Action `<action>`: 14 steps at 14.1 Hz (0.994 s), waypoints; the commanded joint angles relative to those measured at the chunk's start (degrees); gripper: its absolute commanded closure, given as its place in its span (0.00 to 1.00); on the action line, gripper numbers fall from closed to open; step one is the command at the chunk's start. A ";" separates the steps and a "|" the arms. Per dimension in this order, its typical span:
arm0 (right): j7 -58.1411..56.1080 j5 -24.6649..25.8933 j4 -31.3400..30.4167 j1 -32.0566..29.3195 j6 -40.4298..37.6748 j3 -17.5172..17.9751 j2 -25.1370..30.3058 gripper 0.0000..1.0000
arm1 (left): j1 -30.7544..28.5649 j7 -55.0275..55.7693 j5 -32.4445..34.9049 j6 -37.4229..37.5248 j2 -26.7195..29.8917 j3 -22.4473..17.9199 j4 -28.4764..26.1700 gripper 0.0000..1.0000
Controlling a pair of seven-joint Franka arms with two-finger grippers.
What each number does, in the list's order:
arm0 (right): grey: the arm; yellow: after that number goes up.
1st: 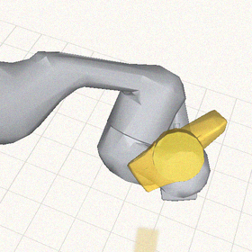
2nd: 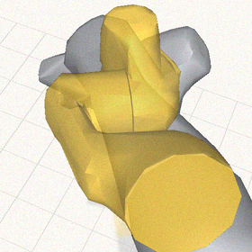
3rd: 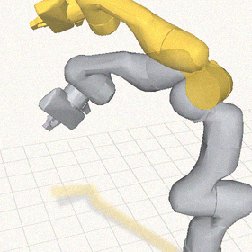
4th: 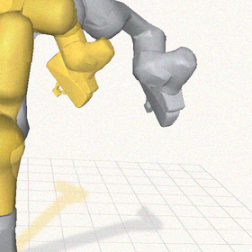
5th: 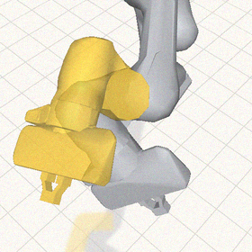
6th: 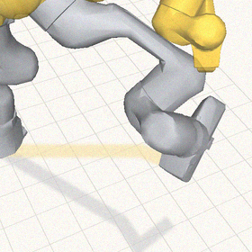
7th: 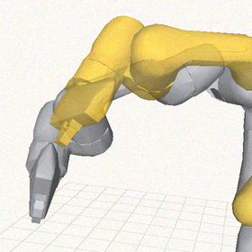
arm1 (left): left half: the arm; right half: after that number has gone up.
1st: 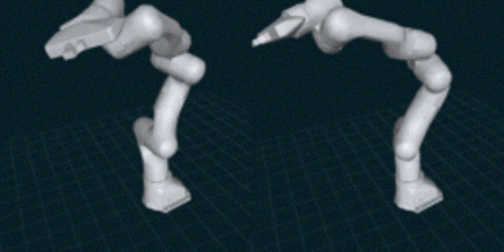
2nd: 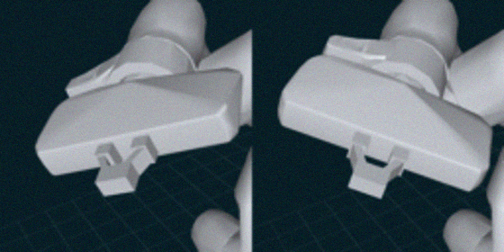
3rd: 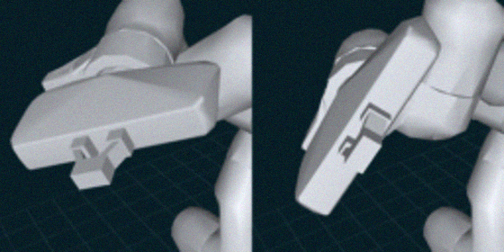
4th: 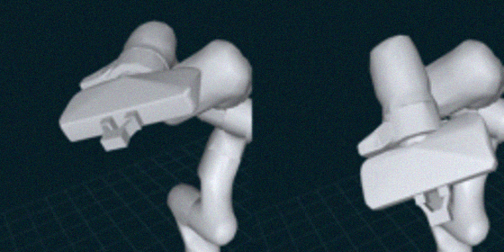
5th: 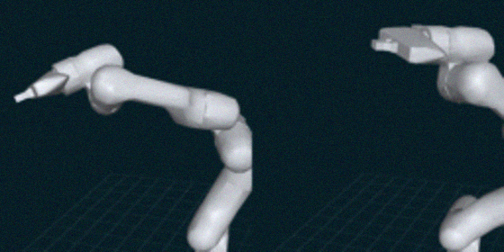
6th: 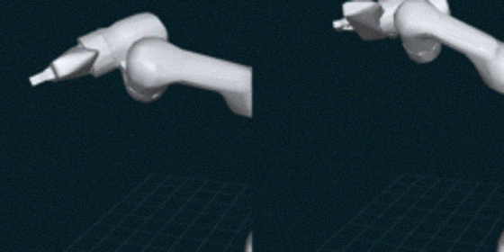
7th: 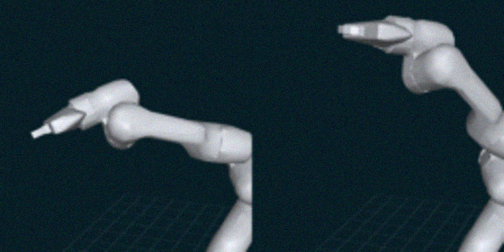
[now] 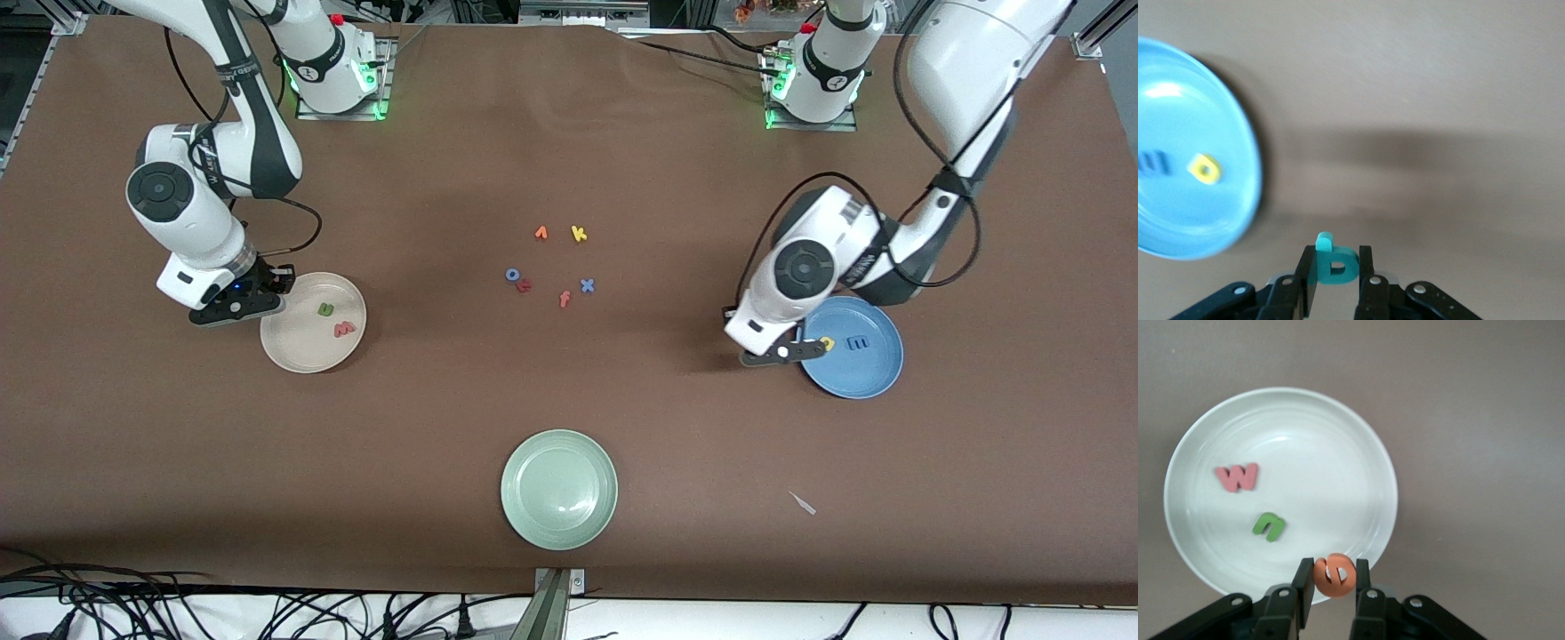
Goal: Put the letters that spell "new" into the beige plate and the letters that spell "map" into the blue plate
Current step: 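Drop the orange letter on the cream plate while the left gripper drops the teal letter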
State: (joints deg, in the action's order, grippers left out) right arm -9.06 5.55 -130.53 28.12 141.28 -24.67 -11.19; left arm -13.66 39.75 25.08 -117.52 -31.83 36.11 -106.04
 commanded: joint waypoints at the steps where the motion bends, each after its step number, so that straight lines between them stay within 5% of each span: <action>1: -2.10 -2.91 -1.05 0.62 0.40 -0.12 0.55 0.71 | -4.34 -9.39 1.55 2.12 0.89 0.27 0.05 0.93; 6: -2.10 -3.17 -1.04 0.62 1.19 -0.20 -0.06 0.44 | -15.76 -29.78 1.55 1.60 -0.95 0.27 -0.74 0.92; 11: -0.96 -3.26 0.01 1.06 1.02 0.67 0.11 0.44 | -17.89 -32.90 0.68 1.33 -3.76 0.27 -0.92 0.89; 14: 3.60 -3.35 2.73 1.15 -0.38 4.18 0.11 0.43 | -17.45 -32.72 0.59 1.33 -4.38 0.36 -1.10 0.89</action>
State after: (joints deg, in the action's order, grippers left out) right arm -8.18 3.17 -129.66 28.85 142.11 -22.48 -11.41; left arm -31.23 7.25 25.09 -116.11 -36.21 35.98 -106.87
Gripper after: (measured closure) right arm 0.427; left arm 0.718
